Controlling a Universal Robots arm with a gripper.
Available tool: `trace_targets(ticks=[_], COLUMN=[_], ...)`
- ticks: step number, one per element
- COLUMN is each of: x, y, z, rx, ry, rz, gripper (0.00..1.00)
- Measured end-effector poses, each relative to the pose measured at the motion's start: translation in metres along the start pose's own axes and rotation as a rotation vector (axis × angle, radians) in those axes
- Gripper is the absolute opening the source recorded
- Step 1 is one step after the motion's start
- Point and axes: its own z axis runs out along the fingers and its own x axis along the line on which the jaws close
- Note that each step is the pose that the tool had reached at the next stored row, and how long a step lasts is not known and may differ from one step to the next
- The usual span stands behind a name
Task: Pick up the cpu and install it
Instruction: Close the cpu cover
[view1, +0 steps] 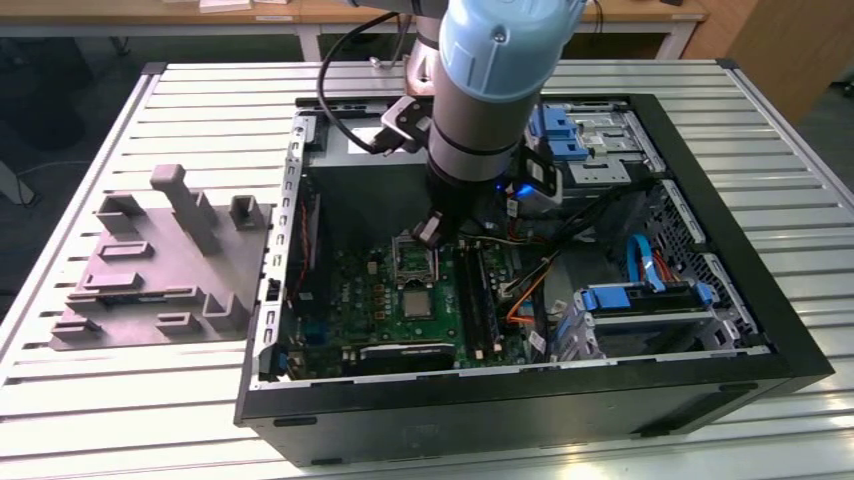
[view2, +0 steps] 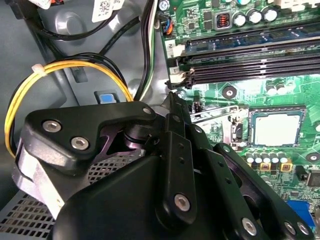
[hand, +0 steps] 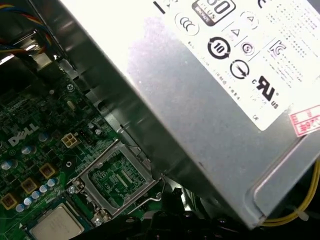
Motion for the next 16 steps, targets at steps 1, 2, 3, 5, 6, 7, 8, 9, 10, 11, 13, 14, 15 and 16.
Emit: trace_targets(ticks=[1,2,3,5,6,7,8,9,10,11,13,14,15,16], x=[-0.0004,-0.0006,-0.0009,-0.0015,-0.0016,-0.0015,-0.0015,-0.0015,-0.0014,-0.0014,-0.0014,-0.0014,-0.0014,-0.0013], y=[0.0003,0.0005,0.0008,0.0012,0.0012,0.0012,0.0012,0.0012,0.0012,0.0011,0.0011,0.001,0.001,0.0009], z=[0.0004,0.0009,0.0013,0.0022,0.0025,0.0025,0.0026,0.0029,0.0031,0.0033,0.0038,0.004,0.0041,0.0042], rx=[0.0,-0.0001,-0.0001,-0.0002,-0.0002,-0.0002,-0.0002,-0.0003,-0.0004,-0.001,-0.0027,-0.0024,-0.0018,-0.0013], ry=[0.0,-0.0003,-0.0003,-0.0003,-0.0002,-0.0001,-0.0001,-0.0003,-0.0005,-0.0011,-0.0043,-0.0052,-0.0058,-0.0062], rz=[0.0,0.0,0.0,0.0,0.0,0.0,0.0,0.0,0.0,0.0,0.003,0.007,0.011,0.014], gripper=[0.11,0.11,0.11,0.11,0.11,0.11,0.11,0.11,0.11,0.11,0.11,0.11,0.11,0.11])
